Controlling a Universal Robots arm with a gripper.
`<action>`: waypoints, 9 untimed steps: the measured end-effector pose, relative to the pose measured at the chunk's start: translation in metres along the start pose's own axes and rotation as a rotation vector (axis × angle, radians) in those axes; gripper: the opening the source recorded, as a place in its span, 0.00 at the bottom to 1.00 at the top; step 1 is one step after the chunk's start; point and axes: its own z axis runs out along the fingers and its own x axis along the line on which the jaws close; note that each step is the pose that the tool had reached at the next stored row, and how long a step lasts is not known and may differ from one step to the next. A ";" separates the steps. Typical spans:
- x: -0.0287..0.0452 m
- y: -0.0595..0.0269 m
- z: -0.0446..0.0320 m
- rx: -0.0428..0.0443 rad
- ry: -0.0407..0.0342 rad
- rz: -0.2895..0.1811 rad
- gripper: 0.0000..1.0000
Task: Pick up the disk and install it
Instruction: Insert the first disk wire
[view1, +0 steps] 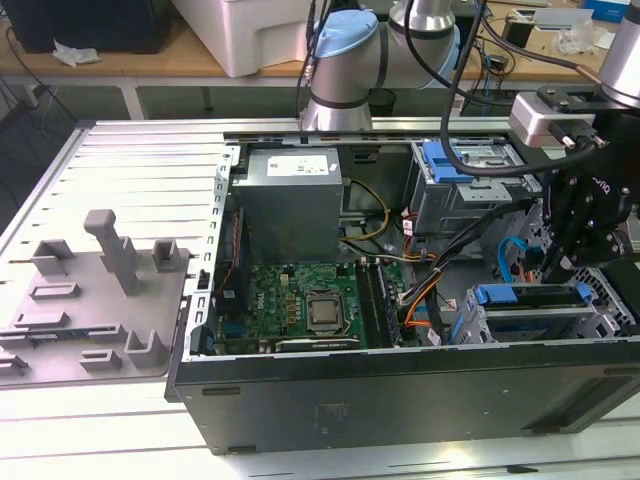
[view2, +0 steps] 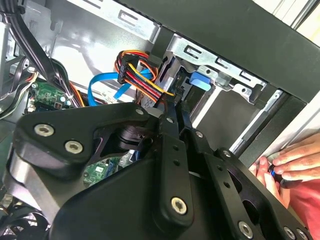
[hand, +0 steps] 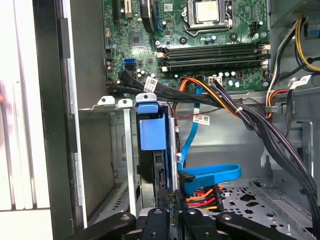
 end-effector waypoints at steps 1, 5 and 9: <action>0.0004 0.0000 0.0001 0.0000 -0.0001 0.000 0.16; 0.0022 0.0011 0.0001 0.0010 -0.0003 -0.011 0.16; 0.0025 0.0012 0.0002 0.0017 -0.0007 -0.019 0.16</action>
